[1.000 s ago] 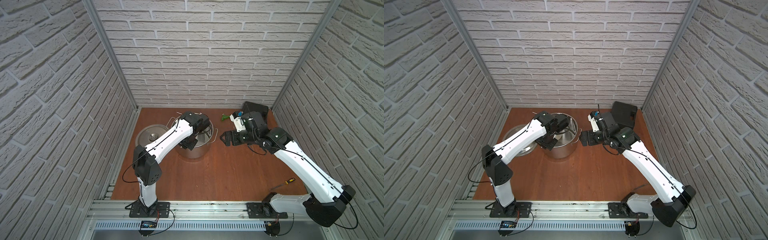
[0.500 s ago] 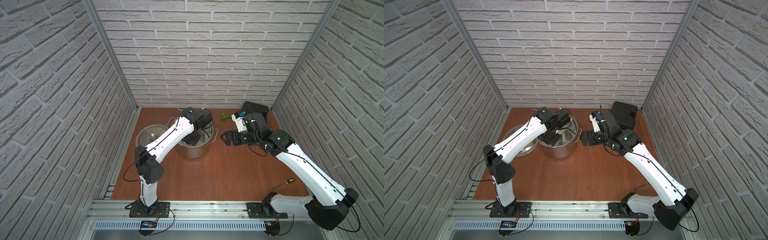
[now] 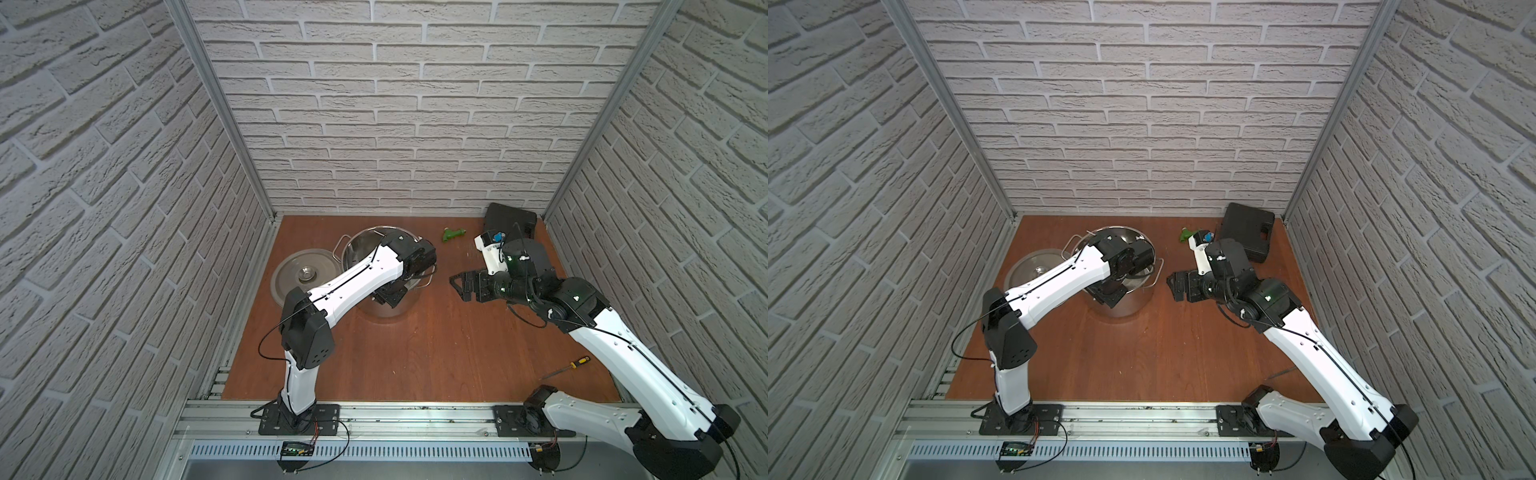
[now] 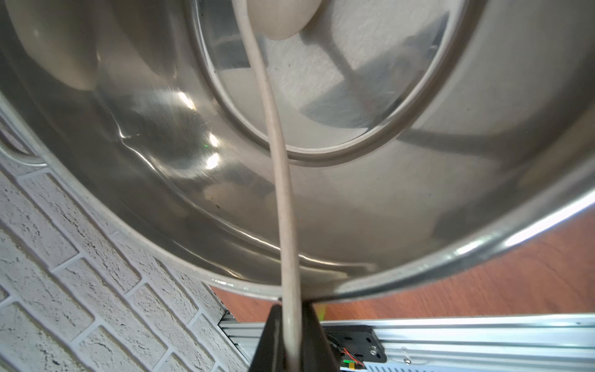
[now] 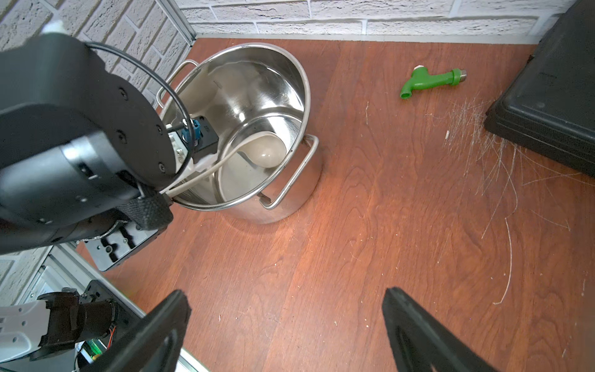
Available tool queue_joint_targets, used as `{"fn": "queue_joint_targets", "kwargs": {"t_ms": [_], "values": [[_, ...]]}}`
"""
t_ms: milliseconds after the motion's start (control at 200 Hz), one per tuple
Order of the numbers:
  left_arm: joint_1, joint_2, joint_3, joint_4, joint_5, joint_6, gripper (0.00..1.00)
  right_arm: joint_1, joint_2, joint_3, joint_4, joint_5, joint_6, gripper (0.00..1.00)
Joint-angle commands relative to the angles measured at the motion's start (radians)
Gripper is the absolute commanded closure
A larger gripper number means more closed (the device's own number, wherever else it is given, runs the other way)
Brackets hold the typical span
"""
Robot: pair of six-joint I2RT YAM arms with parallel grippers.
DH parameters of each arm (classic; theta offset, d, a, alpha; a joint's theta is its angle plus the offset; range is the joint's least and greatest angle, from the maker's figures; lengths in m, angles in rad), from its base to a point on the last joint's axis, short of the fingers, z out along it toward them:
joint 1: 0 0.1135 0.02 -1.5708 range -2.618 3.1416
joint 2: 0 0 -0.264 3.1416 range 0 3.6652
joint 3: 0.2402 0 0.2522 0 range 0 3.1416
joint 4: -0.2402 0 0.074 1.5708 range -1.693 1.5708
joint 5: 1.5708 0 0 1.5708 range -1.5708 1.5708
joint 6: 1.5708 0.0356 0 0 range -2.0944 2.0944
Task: Stir the soup with a spoon
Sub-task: Stir the soup in the pan with a stick.
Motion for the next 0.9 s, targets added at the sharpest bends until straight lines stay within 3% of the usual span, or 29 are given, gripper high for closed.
{"fn": "queue_joint_targets", "kwargs": {"t_ms": [0, 180, 470, 680, 895], "values": [[0.029, -0.074, -0.052, -0.080, -0.039, -0.021, 1.00, 0.011, -0.014, -0.015, 0.057, -0.009, 0.016, 0.03], [0.082, -0.113, -0.075, -0.059, -0.043, -0.022, 1.00, 0.010, -0.022, -0.035, 0.072, 0.004, 0.016, 0.03], [0.134, -0.026, 0.059, -0.069, -0.068, 0.033, 1.00, 0.009, 0.056, 0.034, 0.047, -0.012, -0.013, 0.03], [0.128, 0.067, 0.186, -0.061, -0.023, 0.058, 1.00, 0.009, 0.085, 0.065, 0.053, -0.008, -0.025, 0.03], [0.061, 0.101, 0.247, -0.077, 0.042, 0.063, 1.00, 0.008, 0.087, 0.079, 0.050, -0.012, -0.032, 0.03]]}}
